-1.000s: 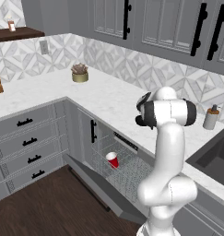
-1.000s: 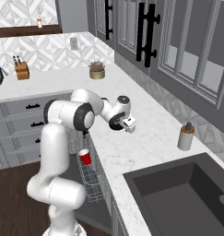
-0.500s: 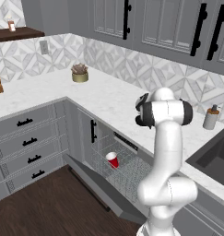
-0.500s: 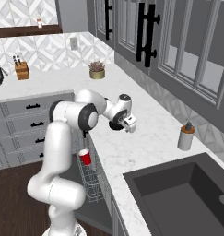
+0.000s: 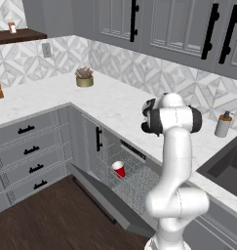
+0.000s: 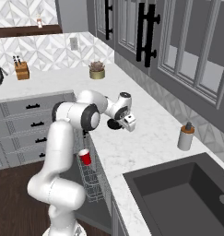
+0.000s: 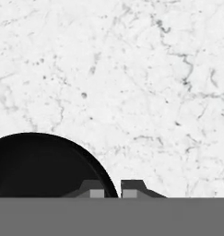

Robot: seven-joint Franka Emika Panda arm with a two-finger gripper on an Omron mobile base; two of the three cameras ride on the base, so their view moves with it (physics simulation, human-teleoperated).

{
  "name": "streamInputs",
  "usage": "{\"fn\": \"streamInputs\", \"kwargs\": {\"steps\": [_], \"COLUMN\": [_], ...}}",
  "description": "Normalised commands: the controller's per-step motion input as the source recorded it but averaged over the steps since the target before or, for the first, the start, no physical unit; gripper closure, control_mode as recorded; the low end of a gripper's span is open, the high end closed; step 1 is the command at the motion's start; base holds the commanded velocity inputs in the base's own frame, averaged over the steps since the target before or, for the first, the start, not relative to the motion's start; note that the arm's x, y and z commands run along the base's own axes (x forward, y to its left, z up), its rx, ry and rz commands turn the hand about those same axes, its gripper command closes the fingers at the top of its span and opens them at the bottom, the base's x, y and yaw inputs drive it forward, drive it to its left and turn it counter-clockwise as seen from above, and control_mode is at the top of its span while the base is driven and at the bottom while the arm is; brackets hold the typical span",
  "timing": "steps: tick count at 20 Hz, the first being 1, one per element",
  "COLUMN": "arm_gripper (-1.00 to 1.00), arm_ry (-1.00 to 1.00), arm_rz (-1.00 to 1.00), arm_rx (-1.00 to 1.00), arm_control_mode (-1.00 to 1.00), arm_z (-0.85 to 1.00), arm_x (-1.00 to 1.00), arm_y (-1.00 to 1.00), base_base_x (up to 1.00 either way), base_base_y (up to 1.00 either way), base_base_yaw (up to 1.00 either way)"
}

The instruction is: Pick up the cup and bowl from the counter, place them in the dishwasher, and close the dishwasher door.

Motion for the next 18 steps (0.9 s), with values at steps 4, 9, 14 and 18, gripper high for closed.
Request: {"fn": "streamInputs", "kwargs": {"steps": [4,9,14,18], "arm_gripper": [1.0,1.0,1.0,1.0], "arm_ry": [-0.09,-0.11,-0.02,0.14], "arm_rz": [0.0,0.0,-0.01,-0.1], "arm_rx": [0.01,0.0,0.01,0.08], "arm_control_mode": [-1.0,-1.0,-1.0,-1.0], "arm_z": [0.0,0.03,0.5,0.53], "arm_x": [-0.93,-1.0,-1.0,-0.96], "arm_y": [0.51,0.36,0.41,0.65], "base_base_x": [0.0,0.0,0.0,0.0], "base_base_y": [0.0,0.0,0.0,0.0], "base_base_yaw": [0.0,0.0,0.0,0.0]}}
